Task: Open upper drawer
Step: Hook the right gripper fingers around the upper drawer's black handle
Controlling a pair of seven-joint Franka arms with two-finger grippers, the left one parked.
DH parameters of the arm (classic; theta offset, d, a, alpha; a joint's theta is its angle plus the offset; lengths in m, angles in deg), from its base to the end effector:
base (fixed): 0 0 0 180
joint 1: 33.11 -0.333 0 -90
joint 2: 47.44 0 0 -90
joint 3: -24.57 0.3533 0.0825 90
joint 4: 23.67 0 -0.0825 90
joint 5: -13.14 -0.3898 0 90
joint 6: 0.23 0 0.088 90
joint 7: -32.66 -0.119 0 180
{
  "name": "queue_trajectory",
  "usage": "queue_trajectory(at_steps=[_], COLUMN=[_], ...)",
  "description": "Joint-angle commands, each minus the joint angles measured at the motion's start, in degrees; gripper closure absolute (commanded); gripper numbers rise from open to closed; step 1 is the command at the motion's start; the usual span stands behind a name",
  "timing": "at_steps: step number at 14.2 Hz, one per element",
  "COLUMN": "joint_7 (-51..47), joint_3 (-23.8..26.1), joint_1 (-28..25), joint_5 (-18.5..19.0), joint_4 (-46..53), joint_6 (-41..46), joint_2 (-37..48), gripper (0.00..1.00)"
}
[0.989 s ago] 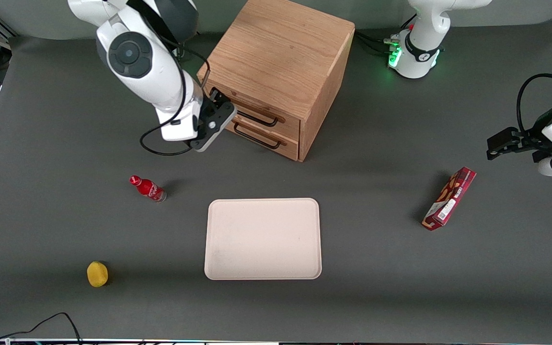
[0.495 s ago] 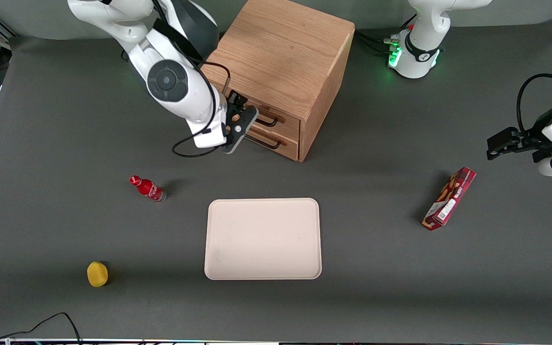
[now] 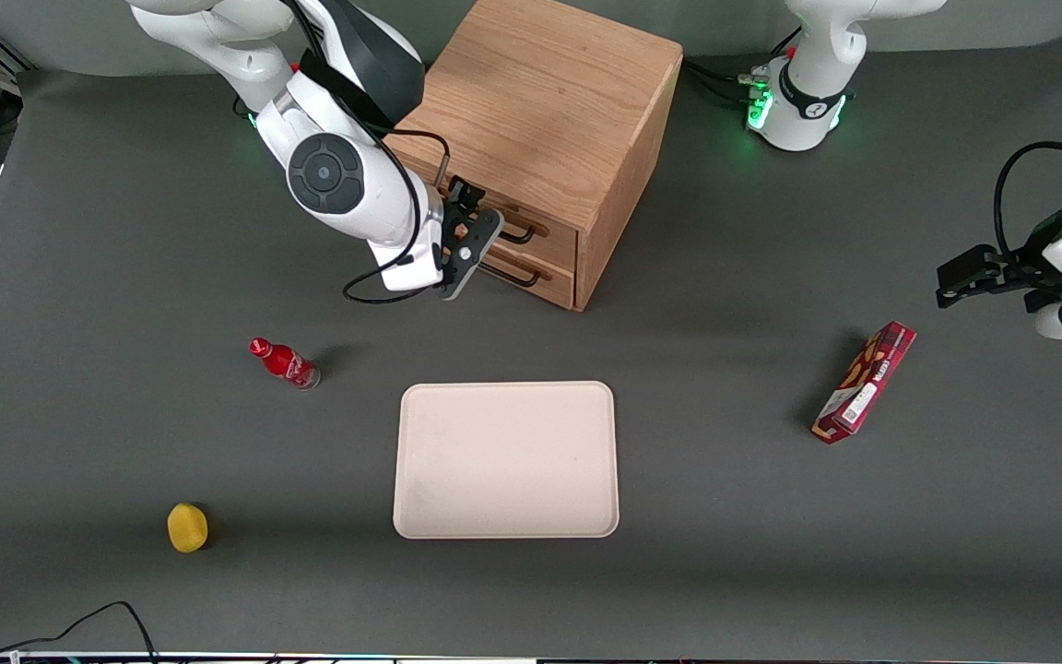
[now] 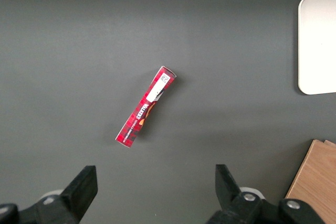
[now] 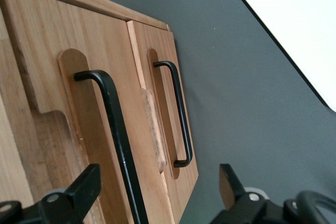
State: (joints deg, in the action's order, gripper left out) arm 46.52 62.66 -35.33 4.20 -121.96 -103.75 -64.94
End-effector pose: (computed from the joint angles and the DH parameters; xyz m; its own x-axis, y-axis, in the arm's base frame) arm 0.4921 0.3880 0.4557 0.6180 0.7825 -0.0757 0.7173 -0.6007 -0.3530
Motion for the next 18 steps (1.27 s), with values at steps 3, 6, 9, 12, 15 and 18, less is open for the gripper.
queue_trajectory(at_steps=[3, 6, 9, 12, 15, 18], joint_7=[1.08, 1.34, 1.35, 1.43, 1.43, 1.43], joint_3=[-0.04, -0.04, -0.04, -0.04, -0.04, -0.04], joint_1=[-1.21, -1.21, -1.21, -1.3, -1.82, -2.09], joint_5=[-1.43, -1.35, -1.26, -0.56, -0.47, -0.47], joint_4=[-2.69, -3.21, -4.27, -4.97, -5.94, -7.08], joint_6=[-3.96, -4.49, -5.9, -6.51, -8.09, -9.59], joint_2=[0.01, 0.01, 0.01, 0.01, 0.01, 0.01], gripper=[0.0, 0.0, 0.0, 0.0, 0.0, 0.0])
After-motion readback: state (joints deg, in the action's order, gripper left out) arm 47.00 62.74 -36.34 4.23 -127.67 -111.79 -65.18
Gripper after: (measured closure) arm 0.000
